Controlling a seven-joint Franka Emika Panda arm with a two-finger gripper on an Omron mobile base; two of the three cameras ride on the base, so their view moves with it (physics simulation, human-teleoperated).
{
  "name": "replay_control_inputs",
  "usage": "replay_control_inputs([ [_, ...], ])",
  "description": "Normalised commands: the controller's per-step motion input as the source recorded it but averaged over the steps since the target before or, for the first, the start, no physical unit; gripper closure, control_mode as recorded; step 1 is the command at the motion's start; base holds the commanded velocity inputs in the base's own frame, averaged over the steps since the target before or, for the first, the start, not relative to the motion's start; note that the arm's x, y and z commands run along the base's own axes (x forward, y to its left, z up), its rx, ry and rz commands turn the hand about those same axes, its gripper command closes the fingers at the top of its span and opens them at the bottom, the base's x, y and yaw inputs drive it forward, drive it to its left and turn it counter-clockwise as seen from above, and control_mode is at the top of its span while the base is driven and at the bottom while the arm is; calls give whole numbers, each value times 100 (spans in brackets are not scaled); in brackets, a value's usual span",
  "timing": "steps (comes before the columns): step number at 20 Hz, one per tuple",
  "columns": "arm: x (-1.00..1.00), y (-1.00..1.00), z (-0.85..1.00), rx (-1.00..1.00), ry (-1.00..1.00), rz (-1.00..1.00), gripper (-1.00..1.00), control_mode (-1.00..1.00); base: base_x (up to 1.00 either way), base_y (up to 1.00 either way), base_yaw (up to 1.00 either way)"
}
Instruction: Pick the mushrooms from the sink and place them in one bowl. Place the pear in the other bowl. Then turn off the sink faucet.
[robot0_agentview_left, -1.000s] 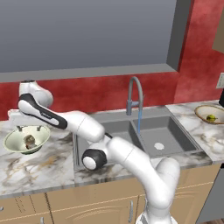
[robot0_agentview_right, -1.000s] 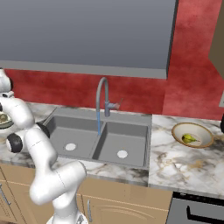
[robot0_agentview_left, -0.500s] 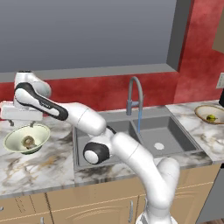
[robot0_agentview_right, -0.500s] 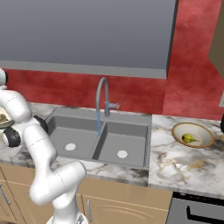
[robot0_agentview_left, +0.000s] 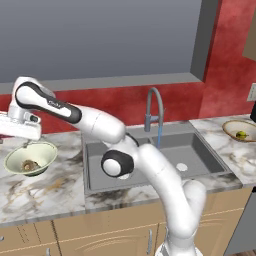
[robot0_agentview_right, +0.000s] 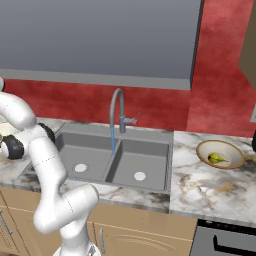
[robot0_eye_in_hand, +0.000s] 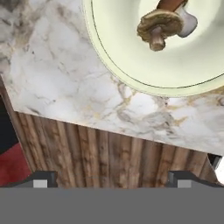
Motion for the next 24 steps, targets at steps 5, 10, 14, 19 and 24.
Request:
replay_control_inputs([
  [5, -81, 3, 7, -2, 6, 0, -100, -100, 0, 0, 0],
  [10, -100, -5, 0, -2, -4, 0, -100, -100, 0, 0, 0],
  [14, -99, -29, 0, 0, -3, 0, -100, -100, 0, 0, 0],
  [19, -72, -71, 0, 2, 0, 1, -100, -100, 0, 0, 0],
  [24, -51, -99, 0, 6, 0, 5, -100, -100, 0, 0, 0],
])
